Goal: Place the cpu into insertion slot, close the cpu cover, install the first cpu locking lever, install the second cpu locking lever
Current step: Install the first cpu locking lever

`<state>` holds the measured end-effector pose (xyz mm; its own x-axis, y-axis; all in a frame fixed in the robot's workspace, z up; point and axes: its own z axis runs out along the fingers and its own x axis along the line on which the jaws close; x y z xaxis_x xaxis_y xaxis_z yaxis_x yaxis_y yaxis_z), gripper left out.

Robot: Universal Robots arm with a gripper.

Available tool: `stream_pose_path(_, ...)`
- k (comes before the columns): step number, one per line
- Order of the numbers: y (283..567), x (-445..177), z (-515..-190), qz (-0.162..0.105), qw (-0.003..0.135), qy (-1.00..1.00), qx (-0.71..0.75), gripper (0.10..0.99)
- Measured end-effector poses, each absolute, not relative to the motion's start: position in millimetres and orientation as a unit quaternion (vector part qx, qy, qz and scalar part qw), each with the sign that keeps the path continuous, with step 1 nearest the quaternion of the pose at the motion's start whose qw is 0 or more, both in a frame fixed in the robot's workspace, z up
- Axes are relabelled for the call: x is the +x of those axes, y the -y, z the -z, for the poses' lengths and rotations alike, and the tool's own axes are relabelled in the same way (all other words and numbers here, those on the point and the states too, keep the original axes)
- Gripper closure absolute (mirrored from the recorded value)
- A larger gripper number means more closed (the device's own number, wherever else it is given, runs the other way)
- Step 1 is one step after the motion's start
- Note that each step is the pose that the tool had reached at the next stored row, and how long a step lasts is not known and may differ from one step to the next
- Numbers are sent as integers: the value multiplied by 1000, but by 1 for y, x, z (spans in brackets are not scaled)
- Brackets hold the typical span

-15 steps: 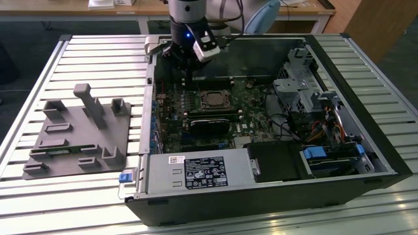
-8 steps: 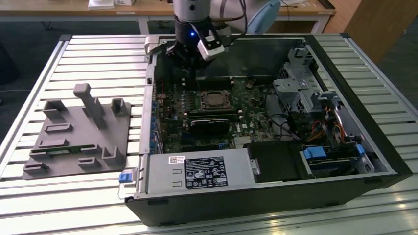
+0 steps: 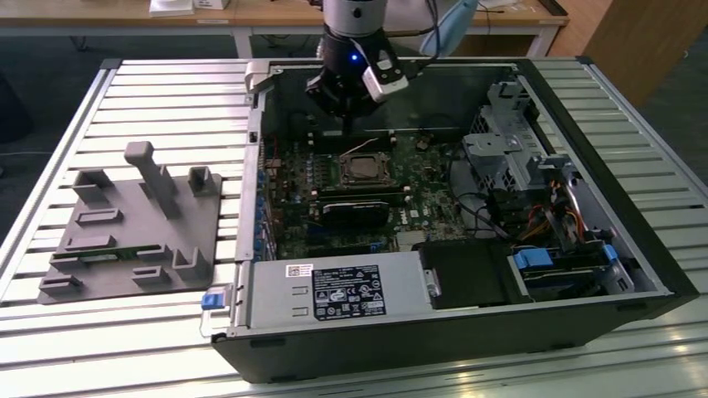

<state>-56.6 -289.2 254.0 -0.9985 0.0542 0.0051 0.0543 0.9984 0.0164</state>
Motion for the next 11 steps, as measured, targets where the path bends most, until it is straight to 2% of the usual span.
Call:
stream_pose_path(5,290,-56,-253,24,0,999,-27,980)
stream_pose_path(11,290,-56,-250,26,-6,1000,-3,980)
